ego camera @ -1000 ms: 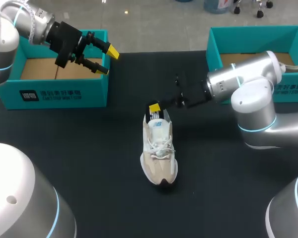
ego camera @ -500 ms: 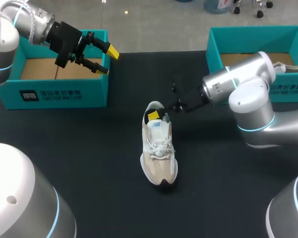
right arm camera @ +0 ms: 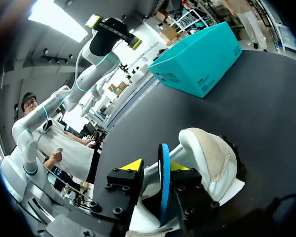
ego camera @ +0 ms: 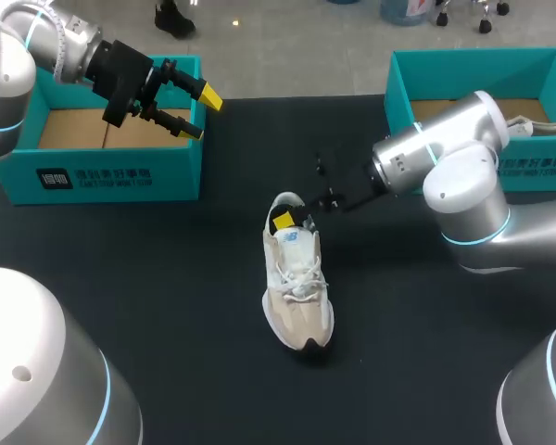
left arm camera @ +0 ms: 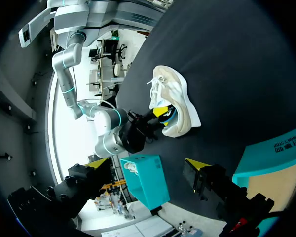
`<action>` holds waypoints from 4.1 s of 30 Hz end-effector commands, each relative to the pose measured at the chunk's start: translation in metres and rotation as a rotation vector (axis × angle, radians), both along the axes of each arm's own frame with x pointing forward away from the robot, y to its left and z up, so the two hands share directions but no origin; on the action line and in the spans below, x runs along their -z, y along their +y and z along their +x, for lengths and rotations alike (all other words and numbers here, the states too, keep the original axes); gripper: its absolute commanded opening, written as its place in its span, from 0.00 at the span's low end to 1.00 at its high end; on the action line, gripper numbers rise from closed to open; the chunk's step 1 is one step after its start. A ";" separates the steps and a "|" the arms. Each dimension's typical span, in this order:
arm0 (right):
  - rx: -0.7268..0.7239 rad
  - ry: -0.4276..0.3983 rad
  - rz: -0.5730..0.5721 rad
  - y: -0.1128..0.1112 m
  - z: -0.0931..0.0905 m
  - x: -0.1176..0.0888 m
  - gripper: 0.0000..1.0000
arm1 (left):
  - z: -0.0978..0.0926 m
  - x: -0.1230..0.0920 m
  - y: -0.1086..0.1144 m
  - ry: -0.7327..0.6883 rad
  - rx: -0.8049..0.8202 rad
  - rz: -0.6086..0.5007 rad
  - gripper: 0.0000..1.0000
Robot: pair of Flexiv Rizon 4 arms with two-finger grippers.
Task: Take the shoe out of the shoebox, open the shoe tongue, remove and reinsert the insole, then place the shoe into the shoebox
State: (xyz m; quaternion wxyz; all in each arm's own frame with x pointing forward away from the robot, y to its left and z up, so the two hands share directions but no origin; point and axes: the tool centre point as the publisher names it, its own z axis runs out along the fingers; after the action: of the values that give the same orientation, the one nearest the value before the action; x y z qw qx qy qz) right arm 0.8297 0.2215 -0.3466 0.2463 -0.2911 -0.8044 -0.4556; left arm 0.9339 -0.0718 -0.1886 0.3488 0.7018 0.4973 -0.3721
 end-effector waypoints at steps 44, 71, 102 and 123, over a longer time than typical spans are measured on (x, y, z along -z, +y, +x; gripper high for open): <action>0.014 0.020 -0.039 -0.003 -0.008 -0.003 0.00 | 0.000 0.000 0.000 -0.001 0.001 0.002 1.00; 0.002 -0.068 -0.122 0.001 -0.015 -0.024 0.60 | 0.000 0.000 0.000 -0.001 0.001 0.002 1.00; 0.076 -0.294 -0.092 0.003 0.006 -0.073 0.68 | 0.000 0.000 0.000 -0.001 0.001 0.002 1.00; 0.199 -0.305 -0.374 -0.013 0.018 -0.065 0.00 | 0.000 0.000 0.000 -0.001 0.001 0.002 1.00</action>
State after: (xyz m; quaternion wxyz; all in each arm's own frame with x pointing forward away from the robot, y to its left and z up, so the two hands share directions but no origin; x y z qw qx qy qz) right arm 0.8484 0.2052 -0.2867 0.0328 -0.3269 -0.8608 -0.3887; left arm 0.9339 -0.0718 -0.1886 0.3488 0.7018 0.4973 -0.3721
